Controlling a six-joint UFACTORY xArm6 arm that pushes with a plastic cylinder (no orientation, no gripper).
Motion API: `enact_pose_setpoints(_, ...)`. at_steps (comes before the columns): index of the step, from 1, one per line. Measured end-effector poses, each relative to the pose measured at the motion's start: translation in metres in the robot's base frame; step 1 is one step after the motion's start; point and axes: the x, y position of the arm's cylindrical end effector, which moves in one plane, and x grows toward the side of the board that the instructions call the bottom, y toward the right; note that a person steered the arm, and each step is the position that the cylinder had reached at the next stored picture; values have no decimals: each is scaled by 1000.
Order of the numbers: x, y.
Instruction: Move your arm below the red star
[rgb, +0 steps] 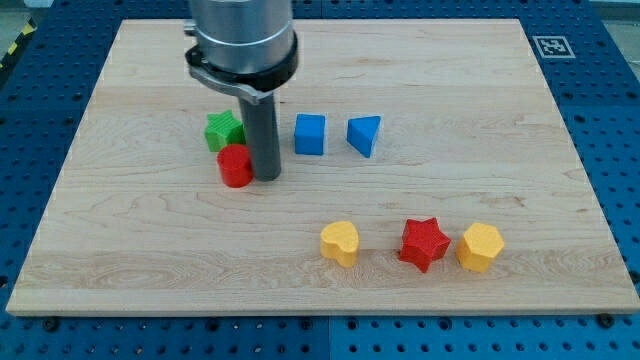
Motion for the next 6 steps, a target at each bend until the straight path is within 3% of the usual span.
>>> enact_pose_setpoints(2,0,-2)
enact_pose_setpoints(5,1,131)
enact_pose_setpoints(6,21,193)
